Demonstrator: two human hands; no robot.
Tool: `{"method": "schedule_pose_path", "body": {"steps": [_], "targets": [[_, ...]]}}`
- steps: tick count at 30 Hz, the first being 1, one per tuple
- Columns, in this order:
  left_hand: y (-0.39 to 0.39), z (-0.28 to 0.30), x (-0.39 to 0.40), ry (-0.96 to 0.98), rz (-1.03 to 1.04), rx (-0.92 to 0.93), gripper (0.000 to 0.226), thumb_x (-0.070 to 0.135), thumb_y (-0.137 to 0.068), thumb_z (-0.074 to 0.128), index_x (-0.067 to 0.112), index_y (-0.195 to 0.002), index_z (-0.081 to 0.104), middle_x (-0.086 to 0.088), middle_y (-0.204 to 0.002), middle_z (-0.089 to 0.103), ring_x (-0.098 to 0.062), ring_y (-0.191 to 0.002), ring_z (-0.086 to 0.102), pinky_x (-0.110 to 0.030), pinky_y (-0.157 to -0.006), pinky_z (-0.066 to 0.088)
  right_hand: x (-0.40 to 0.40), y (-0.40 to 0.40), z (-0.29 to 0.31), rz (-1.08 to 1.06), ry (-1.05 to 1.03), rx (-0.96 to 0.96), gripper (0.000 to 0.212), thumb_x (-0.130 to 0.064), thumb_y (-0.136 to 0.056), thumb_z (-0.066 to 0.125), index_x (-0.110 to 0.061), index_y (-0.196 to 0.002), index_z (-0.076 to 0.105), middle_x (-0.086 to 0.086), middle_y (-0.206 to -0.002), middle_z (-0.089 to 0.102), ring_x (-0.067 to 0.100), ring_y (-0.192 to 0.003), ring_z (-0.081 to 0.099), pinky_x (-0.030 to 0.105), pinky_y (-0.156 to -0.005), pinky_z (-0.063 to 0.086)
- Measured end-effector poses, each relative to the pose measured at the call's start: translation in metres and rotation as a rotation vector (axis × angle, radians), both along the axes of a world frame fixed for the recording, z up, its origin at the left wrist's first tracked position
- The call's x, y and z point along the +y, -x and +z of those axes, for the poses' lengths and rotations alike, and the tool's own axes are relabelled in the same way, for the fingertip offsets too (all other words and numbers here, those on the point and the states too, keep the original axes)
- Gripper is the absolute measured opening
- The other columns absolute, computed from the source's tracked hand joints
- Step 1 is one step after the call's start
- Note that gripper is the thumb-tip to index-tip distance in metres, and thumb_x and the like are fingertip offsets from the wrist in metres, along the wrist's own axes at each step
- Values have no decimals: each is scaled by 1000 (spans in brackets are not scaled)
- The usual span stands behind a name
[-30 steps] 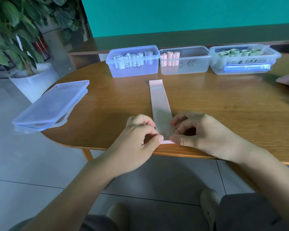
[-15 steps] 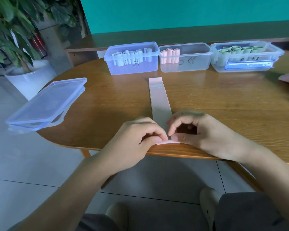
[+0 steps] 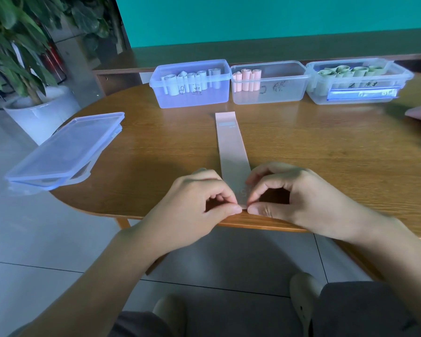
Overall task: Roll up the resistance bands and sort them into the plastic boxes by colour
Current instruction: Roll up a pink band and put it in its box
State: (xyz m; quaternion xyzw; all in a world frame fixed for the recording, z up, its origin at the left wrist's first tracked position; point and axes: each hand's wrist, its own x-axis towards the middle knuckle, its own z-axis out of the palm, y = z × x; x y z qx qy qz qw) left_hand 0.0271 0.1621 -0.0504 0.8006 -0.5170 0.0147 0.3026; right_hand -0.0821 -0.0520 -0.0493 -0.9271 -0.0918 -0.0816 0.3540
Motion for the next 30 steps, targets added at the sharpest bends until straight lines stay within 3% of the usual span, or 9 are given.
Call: {"method": "schedule_pose_path", "body": {"steps": [6, 12, 19, 24, 30], "targets": [[0, 0, -2, -41, 18, -39, 17, 40, -93, 61, 26, -89, 70, 17, -92, 55, -6, -89, 57, -16, -73, 45, 0, -2, 2, -48, -4, 5, 12, -47, -82, 71, -36, -85, 75, -21, -117, 57, 4, -114, 57, 18, -91, 45], [-2, 4, -5, -99, 38, -124, 18, 37, -97, 57, 22, -91, 65, 15, -98, 46, 0, -94, 48, -9, -77, 37, -1, -10, 8, -123, -13, 118, 15, -47, -82, 75, -33, -79, 74, -27, -118, 55, 0, -99, 58, 13, -80, 44], [-4, 10, -10, -112, 98, -25, 14, 35, -92, 66, 26, -83, 60, 17, -100, 43, 1, -92, 49, -11, -72, 34, -7, -20, 9, -195, -6, 146, 29, -50, -74, 81, -23, -71, 73, -26, -110, 59, 4, -89, 60, 16, -74, 46], [-3, 10, -12, -58, 7, 56, 14, 15, -92, 69, 29, -92, 69, 22, -92, 55, 0, -91, 55, -7, -72, 39, -6, -20, 7, -166, -66, 117, 16, -40, -77, 83, -30, -77, 70, -19, -107, 63, -2, -87, 59, 10, -73, 41], [-5, 1, -7, -50, -35, -7, 13, 23, -96, 64, 27, -101, 75, 18, -96, 63, -3, -98, 59, -19, -82, 48, -2, -14, 5, -58, -65, 40, 9, -22, -87, 78, -30, -87, 74, -13, -107, 64, 4, -100, 59, 10, -82, 40]]}}
